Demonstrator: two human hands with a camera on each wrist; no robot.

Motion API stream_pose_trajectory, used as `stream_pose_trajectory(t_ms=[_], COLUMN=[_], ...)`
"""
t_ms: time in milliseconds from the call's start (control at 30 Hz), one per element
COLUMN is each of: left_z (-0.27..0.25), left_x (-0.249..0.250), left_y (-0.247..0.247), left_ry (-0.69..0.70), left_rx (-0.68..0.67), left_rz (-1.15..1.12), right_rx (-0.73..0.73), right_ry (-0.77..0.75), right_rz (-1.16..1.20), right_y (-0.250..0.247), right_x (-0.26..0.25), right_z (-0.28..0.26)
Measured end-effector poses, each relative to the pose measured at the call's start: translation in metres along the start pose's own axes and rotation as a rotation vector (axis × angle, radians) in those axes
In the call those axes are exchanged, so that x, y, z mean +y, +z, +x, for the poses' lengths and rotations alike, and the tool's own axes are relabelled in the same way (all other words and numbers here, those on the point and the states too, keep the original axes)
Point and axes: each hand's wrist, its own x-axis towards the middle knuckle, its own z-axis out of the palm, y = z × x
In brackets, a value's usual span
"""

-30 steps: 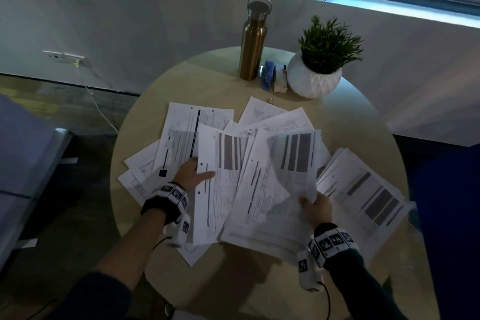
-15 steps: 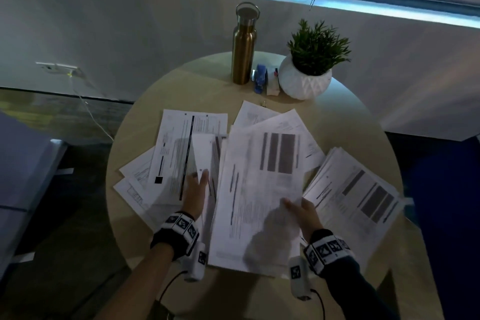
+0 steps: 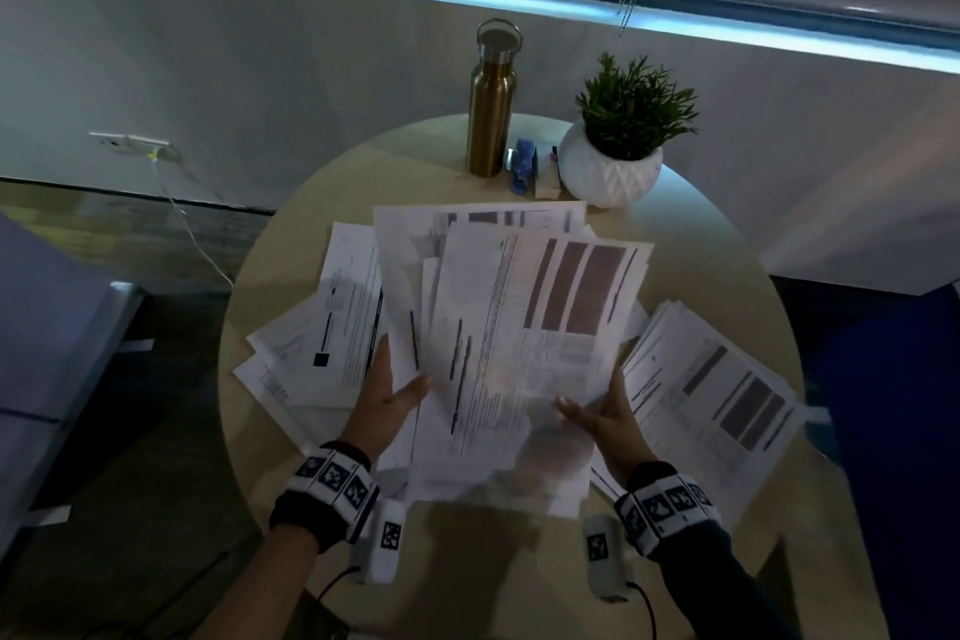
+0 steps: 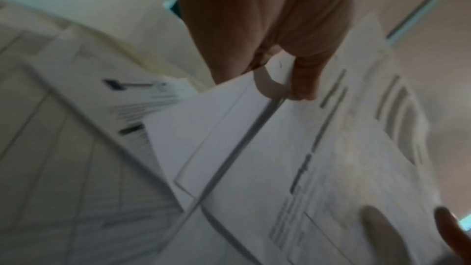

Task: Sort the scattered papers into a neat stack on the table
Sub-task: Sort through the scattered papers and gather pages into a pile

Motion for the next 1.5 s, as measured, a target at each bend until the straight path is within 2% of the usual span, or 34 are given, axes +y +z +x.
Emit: stream_pose_trajectory(t_ms=[67, 233, 300, 367, 467, 533, 567, 633, 667, 700, 767, 800, 833, 967, 1033, 1100, 1167, 1233, 1300, 1433, 1500], left_z=[-0.003, -0.03, -0.033, -0.031, -0.023, -0.015, -0.009, 0.008, 0.02, 0.031, 0.051, 0.058, 0.065, 0.084, 0.093, 0.098, 0.096, 0.087, 0.074, 0.043, 0.029], left_x=[0.017, 0.067, 0.07, 0.061, 0.042, 0.027, 0.021, 0.002, -0.007, -0.013, -0.019, -0.019, -0.02, -0.022, -0.027, -0.034, -0.038, -0.033, -0.025, -0.014, -0.009], left_y=[0.009, 0.044, 0.052, 0.056, 0.054, 0.041, 0.031, 0.006, -0.006, -0.018, -0.038, -0.045, -0.05, -0.063, -0.071, -0.078, -0.078, -0.074, -0.074, -0.073, -0.058], left_ry=[0.054, 0.415, 0.448, 0.428, 0.311, 0.296, 0.337, 0.351, 0.275, 0.142, -0.234, -0.367, -0.439, -0.509, -0.44, -0.291, -0.162, -0.03, 0.046, 0.068, 0.03], left_rx=[0.027, 0.299, 0.312, 0.259, 0.072, -0.03, -0.029, 0.139, 0.277, 0.417, 0.576, 0.582, 0.554, 0.441, 0.39, 0.354, 0.372, 0.379, 0.353, 0.274, 0.202], left_rz=[0.025, 0.042, -0.015, -0.03, 0.083, 0.215, 0.245, 0.296, 0.329, 0.375, 0.461, 0.503, 0.548, 0.672, 0.57, 0.488, 0.457, 0.365, 0.257, 0.209, 0.042], right_rx=[0.029, 0.248, 0.279, 0.296, 0.34, 0.408, 0.444, 0.514, 0.555, 0.602, 0.687, 0.727, 0.758, 0.807, 0.787, 0.755, 0.7, 0.581, 0.477, 0.283, 0.19], right_ry=[-0.091, -0.378, -0.408, -0.356, -0.284, -0.318, -0.334, -0.341, -0.323, -0.296, -0.214, -0.172, -0.126, 0.02, 0.068, 0.126, 0.158, 0.184, 0.189, 0.148, 0.137], right_rz=[-0.004, -0.018, -0.027, -0.049, -0.149, -0.201, -0.226, -0.239, -0.241, -0.246, -0.235, -0.204, -0.161, -0.087, -0.105, -0.096, -0.097, -0.045, 0.051, 0.26, 0.308], right_y=[0.005, 0.03, 0.037, 0.04, 0.04, 0.038, 0.034, 0.02, 0.009, -0.001, -0.021, -0.029, -0.034, -0.052, -0.057, -0.058, -0.057, -0.054, -0.048, -0.021, -0.003], right_x=[-0.009, -0.031, -0.031, -0.024, -0.011, -0.017, -0.02, -0.025, -0.024, -0.022, -0.015, -0.011, -0.007, 0.006, 0.01, 0.011, 0.012, 0.011, 0.007, -0.005, -0.007], right_z=[-0.003, -0.012, -0.013, -0.01, -0.003, -0.002, -0.002, -0.002, -0.002, -0.002, -0.004, -0.006, -0.009, -0.016, -0.017, -0.019, -0.019, -0.018, -0.017, -0.008, 0.0])
